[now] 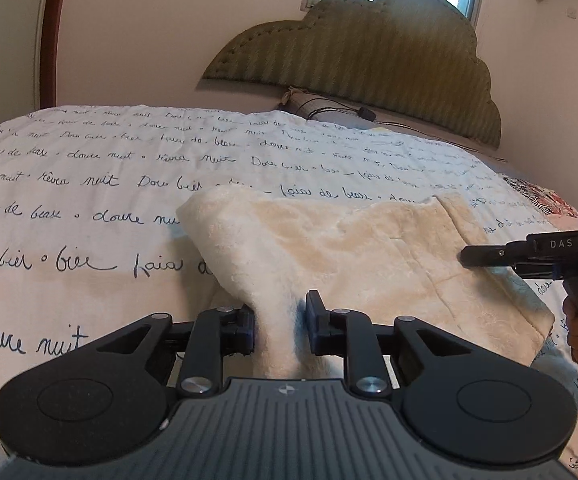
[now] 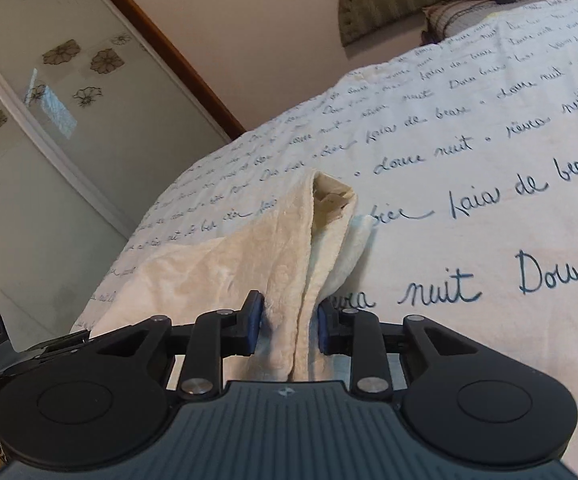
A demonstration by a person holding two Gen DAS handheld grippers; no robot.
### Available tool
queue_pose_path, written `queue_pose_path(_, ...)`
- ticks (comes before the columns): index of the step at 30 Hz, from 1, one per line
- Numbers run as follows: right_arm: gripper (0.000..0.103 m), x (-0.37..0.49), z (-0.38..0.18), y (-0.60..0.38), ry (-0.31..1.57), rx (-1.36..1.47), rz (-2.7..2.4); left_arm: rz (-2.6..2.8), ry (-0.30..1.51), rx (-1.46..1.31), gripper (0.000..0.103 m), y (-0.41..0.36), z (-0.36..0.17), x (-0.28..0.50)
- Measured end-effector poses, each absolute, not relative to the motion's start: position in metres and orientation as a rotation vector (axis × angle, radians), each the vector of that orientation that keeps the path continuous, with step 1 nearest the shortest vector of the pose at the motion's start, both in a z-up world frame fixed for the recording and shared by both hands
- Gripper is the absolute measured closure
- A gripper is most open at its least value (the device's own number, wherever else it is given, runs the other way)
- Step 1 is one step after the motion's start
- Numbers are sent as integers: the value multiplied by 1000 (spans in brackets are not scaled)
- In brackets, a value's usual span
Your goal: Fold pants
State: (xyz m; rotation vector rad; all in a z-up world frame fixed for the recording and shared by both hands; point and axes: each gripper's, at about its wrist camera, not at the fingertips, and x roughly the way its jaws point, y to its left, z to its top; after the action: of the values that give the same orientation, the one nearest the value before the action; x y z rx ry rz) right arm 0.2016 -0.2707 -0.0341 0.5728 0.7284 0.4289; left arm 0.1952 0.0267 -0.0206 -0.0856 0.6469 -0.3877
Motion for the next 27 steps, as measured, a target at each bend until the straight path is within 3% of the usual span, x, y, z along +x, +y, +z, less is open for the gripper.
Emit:
queue_pose_path(2,63,192,-33,-273,733,553,384,-371,663,-99,62,30,-21,194)
queue_pose_path(7,62,141,-6,-266,644,393,316,-273,660,-89,52,37,-12,182)
queue_pose_path(11,62,106,5,-239,616,309,438,-206,630,-134,38,42,-1,155)
queue_pose_path(13,49,100,-2,-226,654,264,447,-184,636,-155,34,40,3,139)
queue_pose_path(18,47,85,0,-213,660,273,346,-155,657,-172,29,27,6,94)
queue_pose_path(20,41,73,12,-207,644,279,354,-147,655,-167,26,19,4,77)
queue_pose_path(22,24,57,23,-197,621,236,347,-155,646,-155,24,10,3,62)
queue_pose_path(24,15,39,34,-188,610,181,322,-161,631,-132,17,-1,1,48)
queue_pose_path(27,9,15,43,-180,629,159,282,-195,623,-89,14,-16,-4,33)
